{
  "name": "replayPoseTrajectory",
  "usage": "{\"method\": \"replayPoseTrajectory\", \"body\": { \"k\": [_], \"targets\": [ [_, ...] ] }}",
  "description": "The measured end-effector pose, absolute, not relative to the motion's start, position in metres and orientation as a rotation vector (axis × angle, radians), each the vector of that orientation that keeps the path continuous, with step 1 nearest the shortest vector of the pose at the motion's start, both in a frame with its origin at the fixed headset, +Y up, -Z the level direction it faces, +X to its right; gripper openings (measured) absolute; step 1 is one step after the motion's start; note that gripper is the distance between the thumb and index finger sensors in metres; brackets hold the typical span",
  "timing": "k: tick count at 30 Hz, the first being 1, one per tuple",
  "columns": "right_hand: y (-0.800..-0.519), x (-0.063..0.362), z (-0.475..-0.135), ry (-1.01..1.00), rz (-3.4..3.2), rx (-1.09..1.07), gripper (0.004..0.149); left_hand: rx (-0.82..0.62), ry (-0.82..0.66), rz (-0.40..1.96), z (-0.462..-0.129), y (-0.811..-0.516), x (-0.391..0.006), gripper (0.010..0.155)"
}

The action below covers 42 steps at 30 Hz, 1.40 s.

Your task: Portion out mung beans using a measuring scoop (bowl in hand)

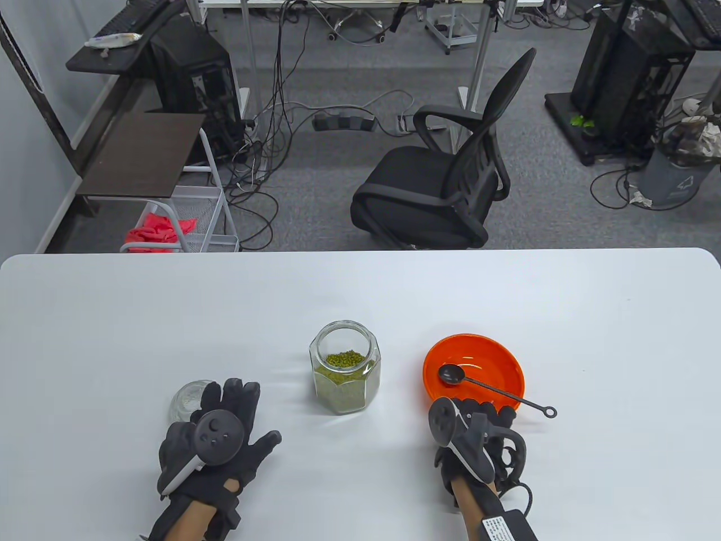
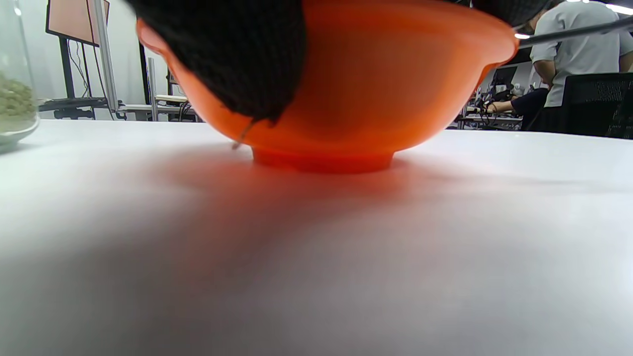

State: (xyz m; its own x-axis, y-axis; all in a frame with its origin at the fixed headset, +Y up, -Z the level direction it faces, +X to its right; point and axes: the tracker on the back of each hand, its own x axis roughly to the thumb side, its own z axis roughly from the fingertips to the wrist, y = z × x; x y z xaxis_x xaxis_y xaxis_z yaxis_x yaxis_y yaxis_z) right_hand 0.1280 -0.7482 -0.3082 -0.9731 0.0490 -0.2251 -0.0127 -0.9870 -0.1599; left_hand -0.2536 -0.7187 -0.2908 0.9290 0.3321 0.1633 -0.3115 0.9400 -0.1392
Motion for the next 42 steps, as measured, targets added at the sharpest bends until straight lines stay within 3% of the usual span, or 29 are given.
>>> {"method": "replayPoseTrajectory", "body": {
  "k": [19,42],
  "targets": [
    [-0.723,0.135,-0.292,-0.498,3.048,-0.306,0.036,-0.122,-0.164,0.331,-0.291,-0.720,-0.258,0.089],
    [-0.626,0.090,-0.259,-0.745,2.884,-0.144,0.036,-0.127,-0.158,0.451,-0.295,-0.716,-0.272,0.089]
  ]
}}
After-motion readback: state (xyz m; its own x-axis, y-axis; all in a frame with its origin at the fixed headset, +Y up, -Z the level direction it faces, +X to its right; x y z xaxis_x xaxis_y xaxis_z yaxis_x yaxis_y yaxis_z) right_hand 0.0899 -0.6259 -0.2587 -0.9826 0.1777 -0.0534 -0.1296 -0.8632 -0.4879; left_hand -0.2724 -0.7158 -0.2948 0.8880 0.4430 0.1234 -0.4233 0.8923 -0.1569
